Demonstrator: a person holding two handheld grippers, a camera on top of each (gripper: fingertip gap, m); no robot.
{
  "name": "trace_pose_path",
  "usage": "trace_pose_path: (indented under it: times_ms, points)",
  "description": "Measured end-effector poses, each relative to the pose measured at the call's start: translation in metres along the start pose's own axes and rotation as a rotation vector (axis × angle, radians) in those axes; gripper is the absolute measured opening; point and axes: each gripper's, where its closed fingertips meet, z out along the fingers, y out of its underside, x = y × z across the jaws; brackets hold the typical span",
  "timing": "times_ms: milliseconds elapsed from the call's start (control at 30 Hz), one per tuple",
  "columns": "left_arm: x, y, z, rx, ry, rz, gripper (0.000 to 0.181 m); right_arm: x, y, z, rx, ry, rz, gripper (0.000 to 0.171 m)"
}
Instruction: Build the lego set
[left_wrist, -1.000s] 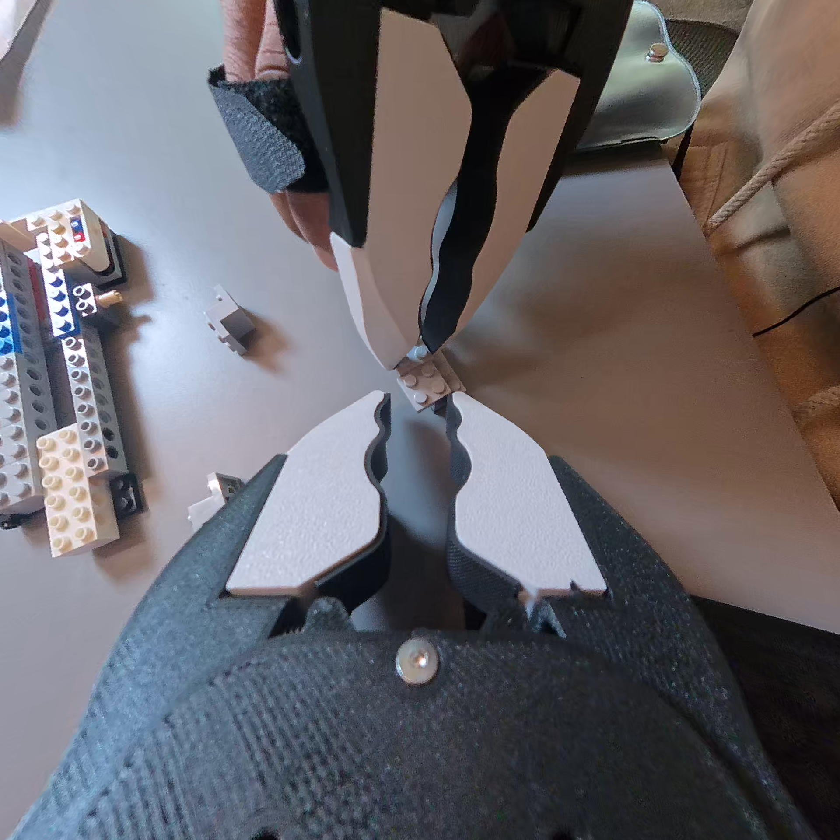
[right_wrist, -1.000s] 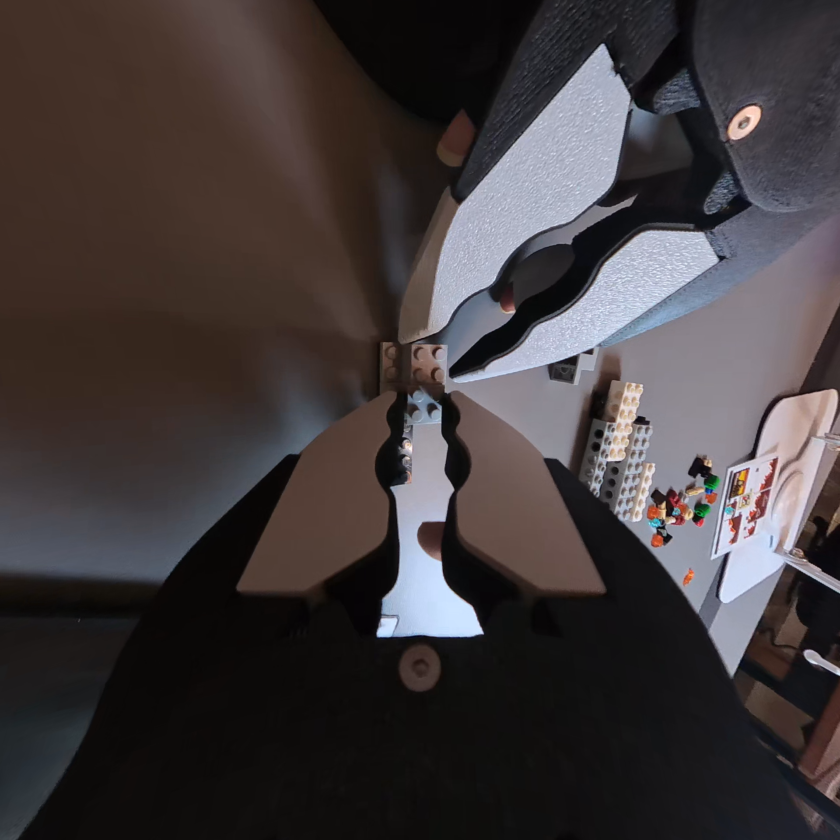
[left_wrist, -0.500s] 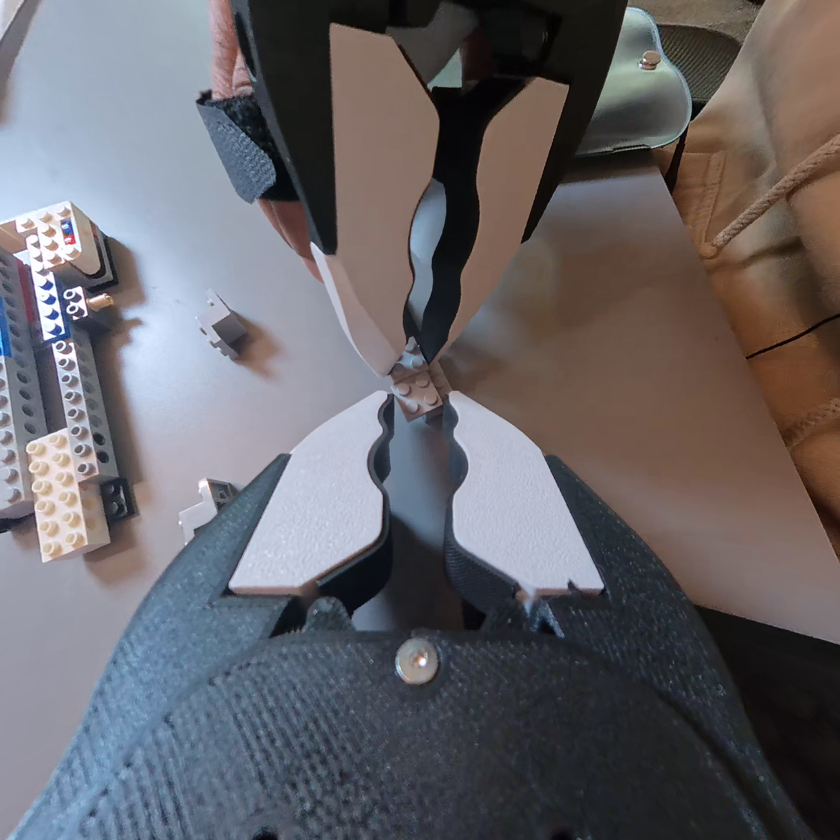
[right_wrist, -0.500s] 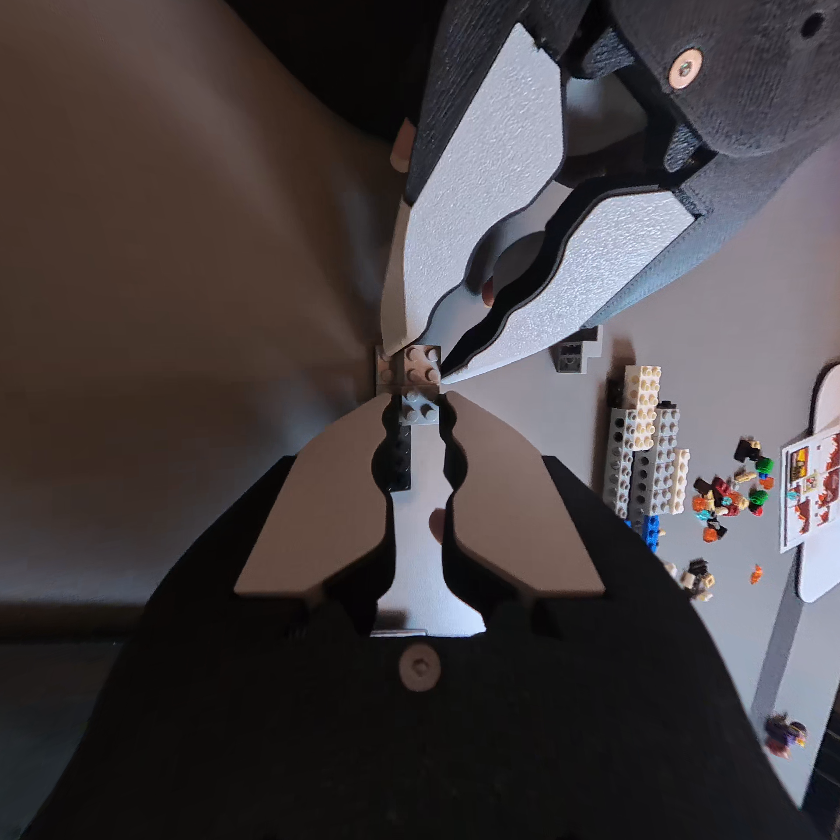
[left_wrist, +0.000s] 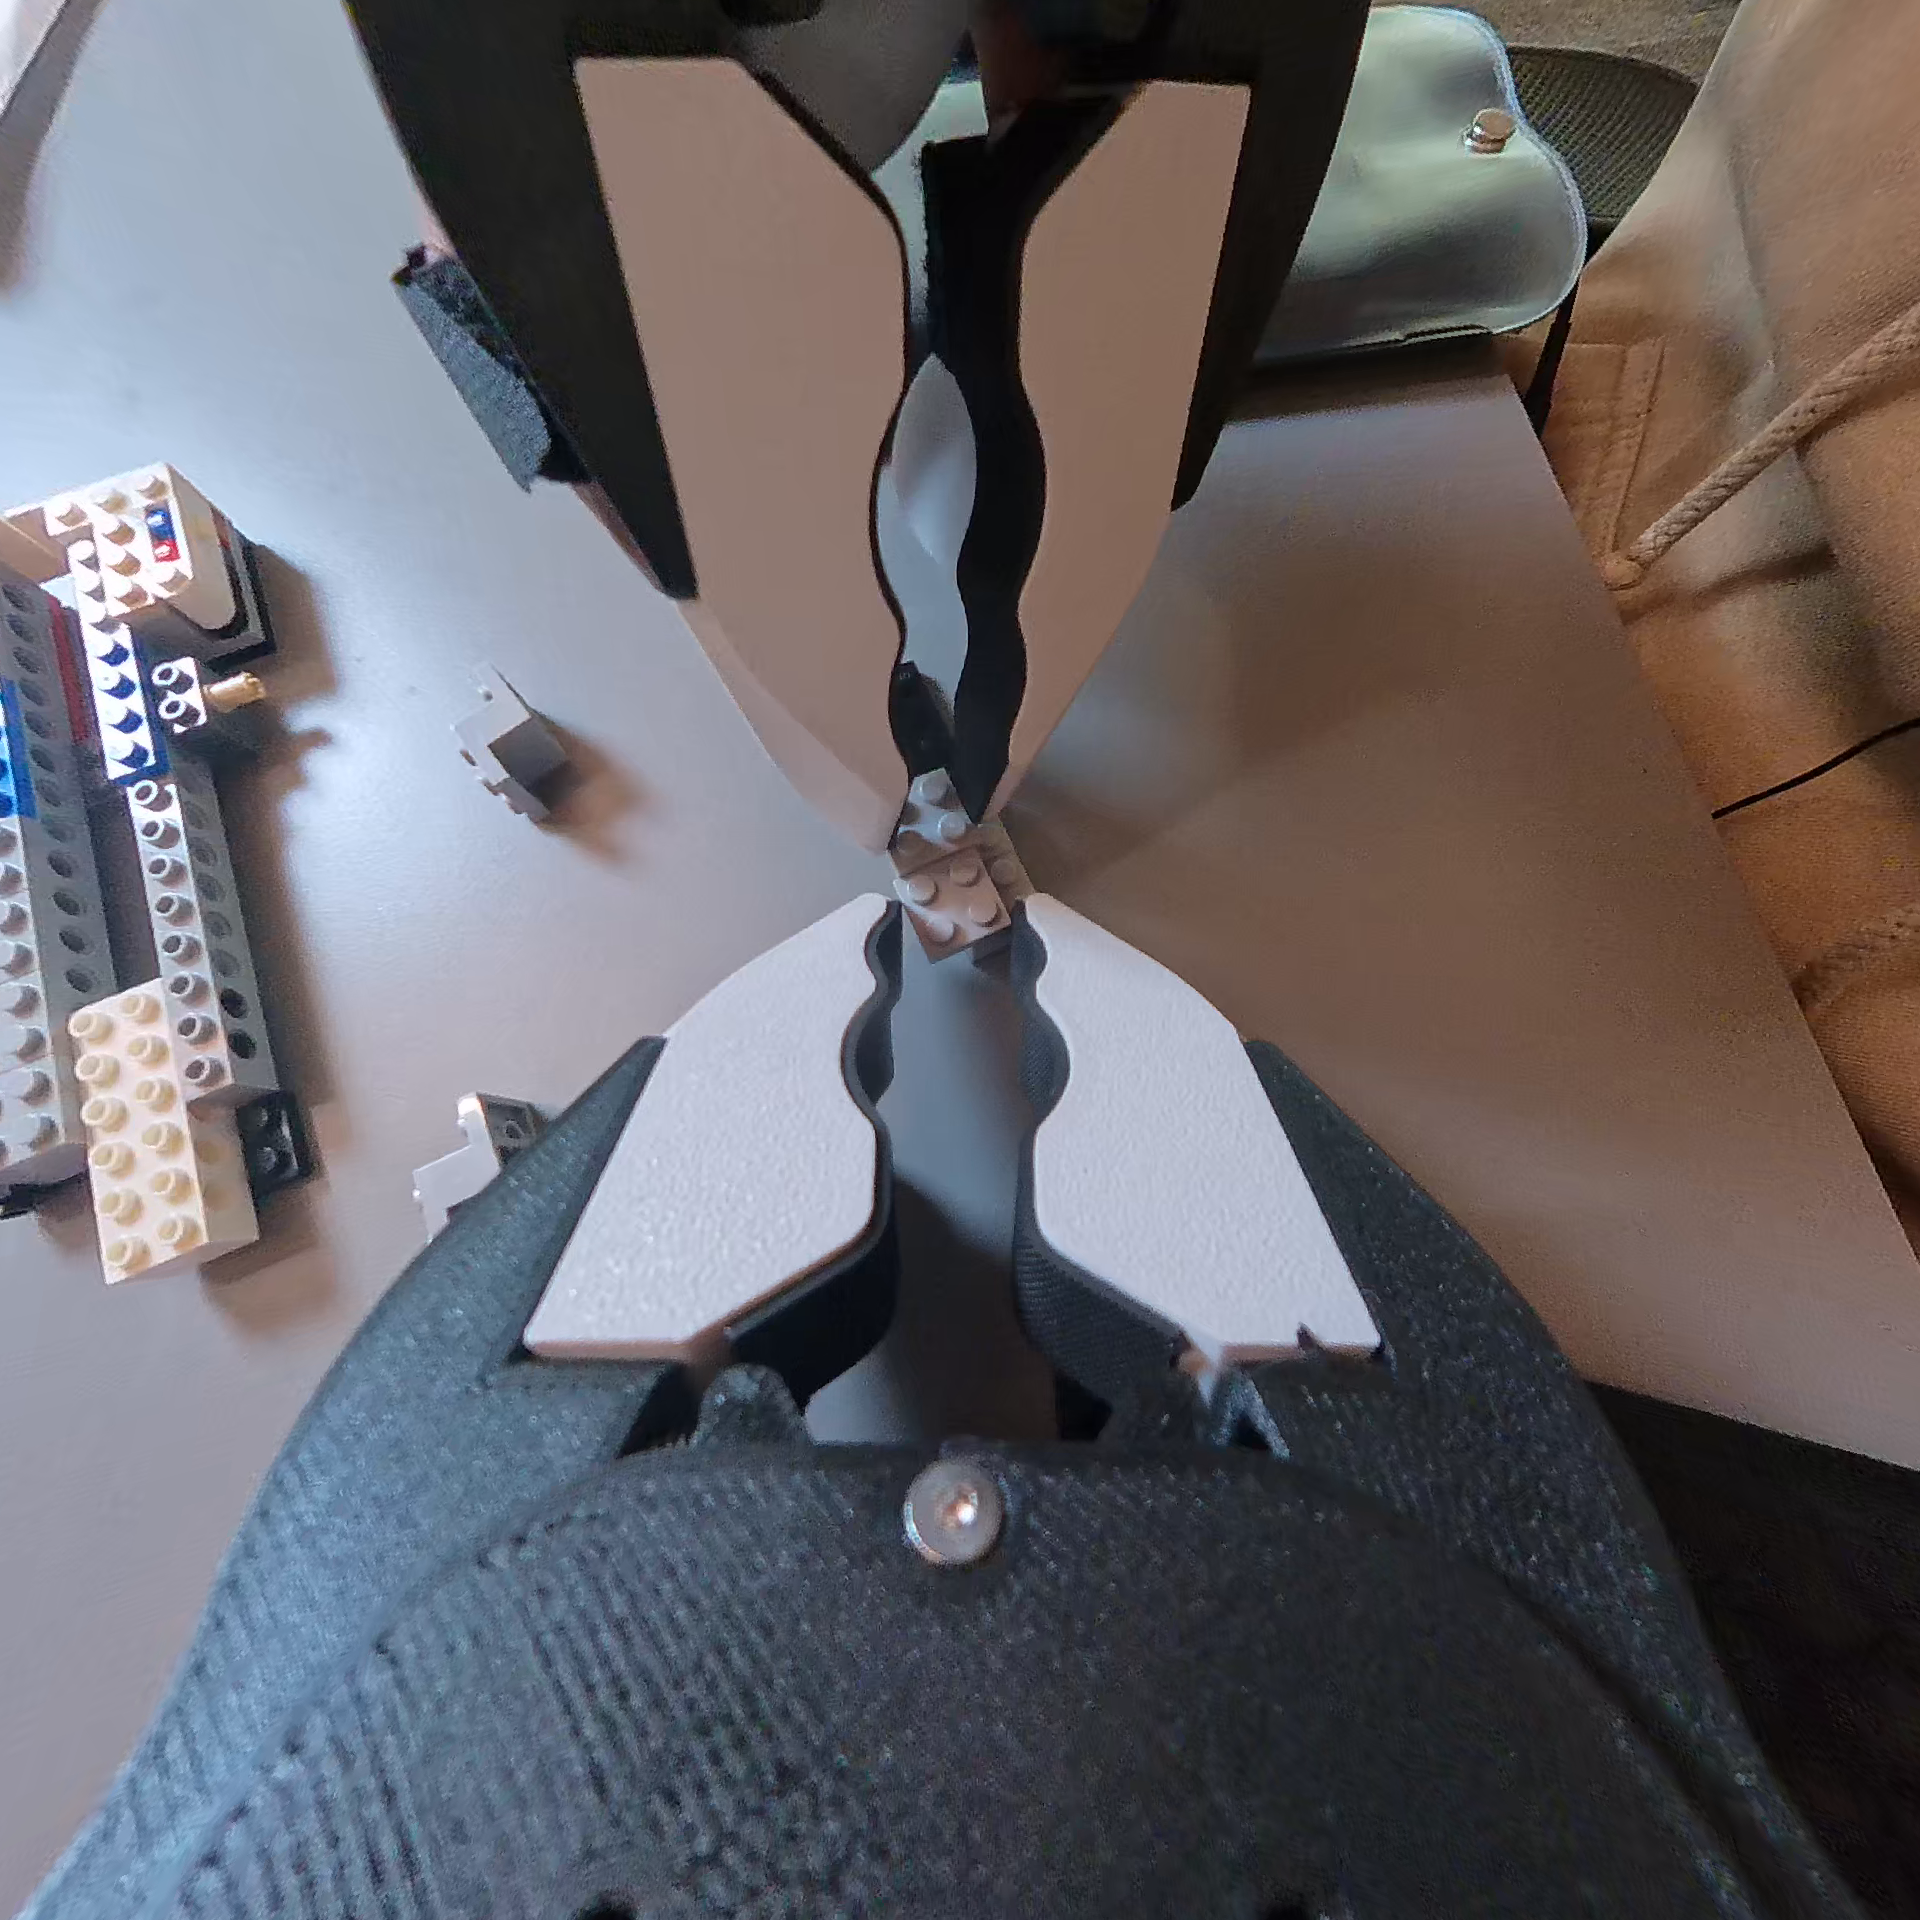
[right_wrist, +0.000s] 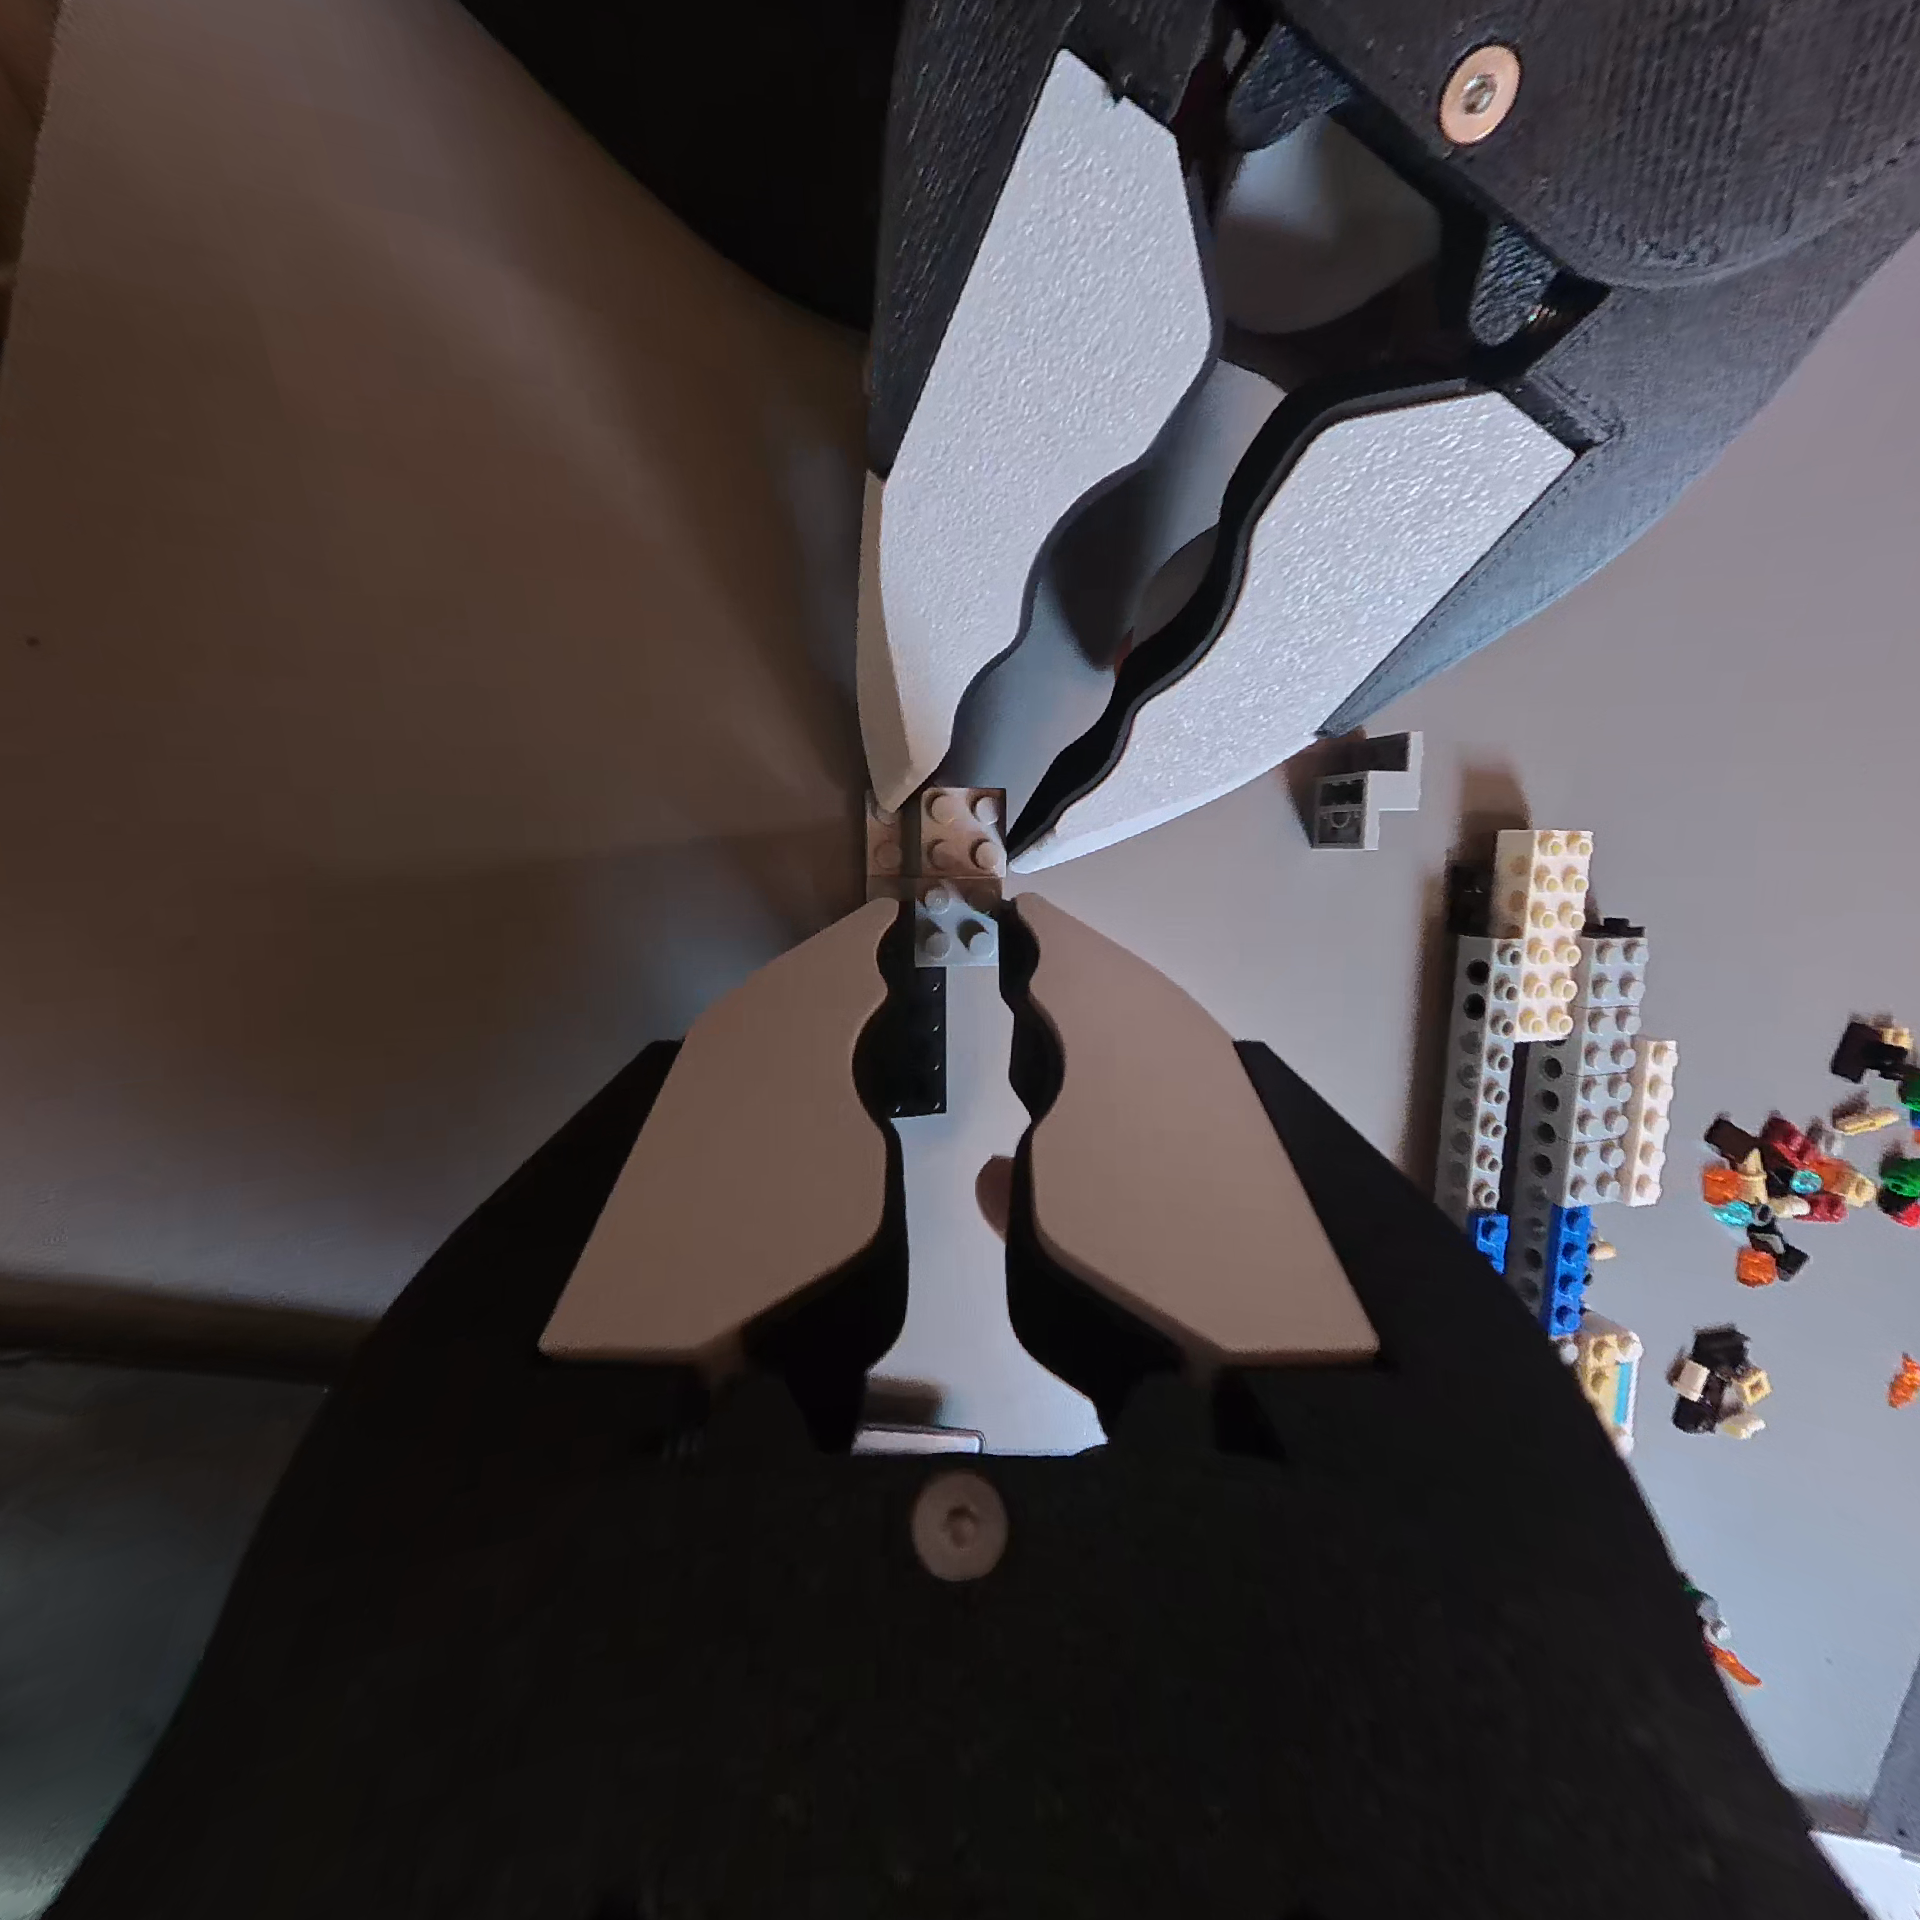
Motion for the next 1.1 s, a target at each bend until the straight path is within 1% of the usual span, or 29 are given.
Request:
trace_pose_path:
  times_ms: [33,233,400,700,833,1000,1100]
  points:
    - [0.0000,-0.0001,0.0000,0.000,0.000,0.000,0.020,0.0001,0.0000,0.0003,-0.005,-0.008,0.003,0.015]
    - [0.0004,-0.0003,0.0002,0.006,0.000,-0.001,0.020,0.0004,0.0016,0.0043,-0.019,-0.028,0.019,0.016]
    - [0.0018,-0.0003,0.0005,-0.004,-0.016,0.016,0.020,-0.0013,0.0012,0.0041,-0.016,0.010,-0.002,0.016]
    - [0.0020,0.0000,-0.0002,0.007,-0.004,-0.011,0.019,-0.0034,0.0012,0.0030,0.038,0.202,-0.071,0.016]
    - [0.0022,-0.0003,0.0001,0.010,-0.002,-0.017,0.019,-0.0036,0.0010,0.0027,0.024,0.253,-0.109,0.015]
    - [0.0026,-0.0003,0.0001,0.007,-0.003,-0.014,0.019,-0.0033,0.0008,0.0027,0.038,0.249,-0.078,0.014]
    - [0.0024,-0.0002,-0.0001,0.007,-0.006,-0.012,0.019,-0.0020,0.0003,0.0023,0.070,0.201,-0.006,0.015]
